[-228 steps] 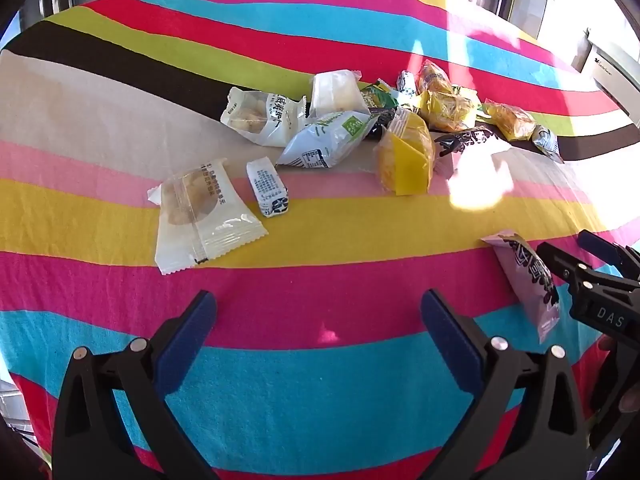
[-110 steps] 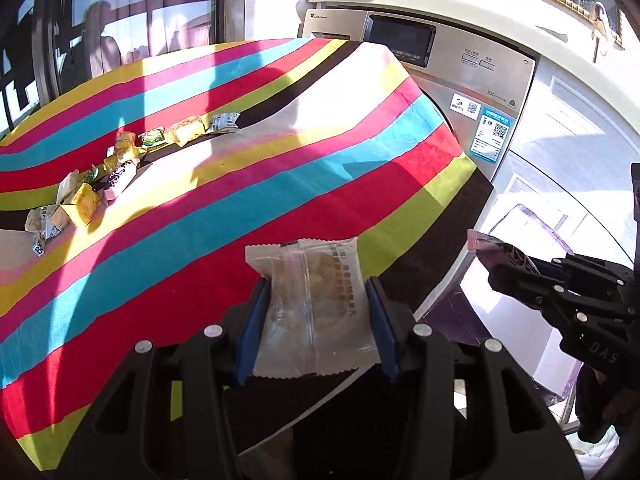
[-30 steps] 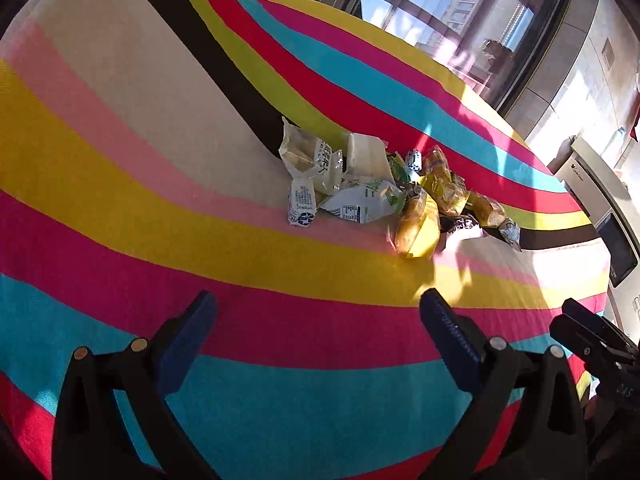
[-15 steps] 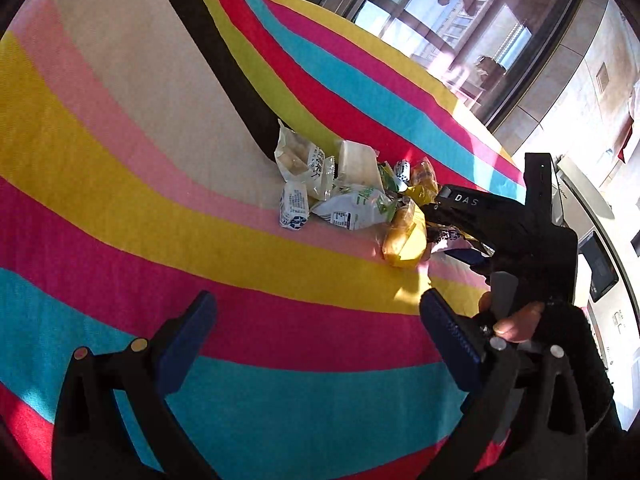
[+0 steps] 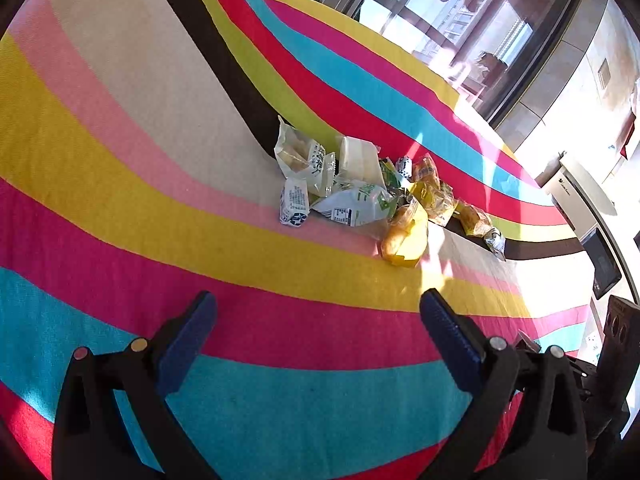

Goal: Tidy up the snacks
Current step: 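Return to the table and grasp another black chocolate bar with the right tool, then grasp the yellow snack packet with the left tool, then carry the yellow packet and chocolate bar to the clear bin and release both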

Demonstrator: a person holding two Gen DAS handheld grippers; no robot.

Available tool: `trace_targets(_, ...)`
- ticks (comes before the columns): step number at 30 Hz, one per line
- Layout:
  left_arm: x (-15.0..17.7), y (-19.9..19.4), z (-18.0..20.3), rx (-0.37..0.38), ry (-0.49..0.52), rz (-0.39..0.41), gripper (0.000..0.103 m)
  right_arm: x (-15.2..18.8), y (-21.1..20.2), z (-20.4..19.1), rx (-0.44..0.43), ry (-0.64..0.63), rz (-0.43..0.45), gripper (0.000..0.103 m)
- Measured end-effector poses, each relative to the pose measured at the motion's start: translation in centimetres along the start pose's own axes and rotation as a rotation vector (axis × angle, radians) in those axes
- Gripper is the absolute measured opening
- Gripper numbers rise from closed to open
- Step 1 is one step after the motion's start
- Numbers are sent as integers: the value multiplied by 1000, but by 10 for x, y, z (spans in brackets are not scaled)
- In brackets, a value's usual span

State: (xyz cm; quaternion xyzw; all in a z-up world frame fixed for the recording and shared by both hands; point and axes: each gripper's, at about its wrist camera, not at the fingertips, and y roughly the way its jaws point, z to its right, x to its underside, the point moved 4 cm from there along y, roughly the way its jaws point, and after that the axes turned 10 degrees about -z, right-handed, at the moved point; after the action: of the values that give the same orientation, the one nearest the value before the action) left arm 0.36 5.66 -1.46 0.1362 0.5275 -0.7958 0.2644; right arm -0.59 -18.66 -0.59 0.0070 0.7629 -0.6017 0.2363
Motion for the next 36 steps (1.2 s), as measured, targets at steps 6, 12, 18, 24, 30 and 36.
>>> trace_targets(6,0,3,1,-18,9,-7,101,20,10,11,15,83,78,50)
trace_targets(12,1,10,13,-101,63,-62,101,18,18,6,86,81,124,24)
trace_targets(18,-11,46,58,-94,102,-134,101,17,17,16,65,124,127,18)
trace_targets(24,-53,99,91,-182,101,-148,101,15,19,12,93,111,122,18)
trace_targets(30,-45,101,108,-223,239,-150,39,14,19,15,69,125,126,18)
trace_targets(36,23,34,76,-83,249,-103,35,13,17,16,47,135,130,18)
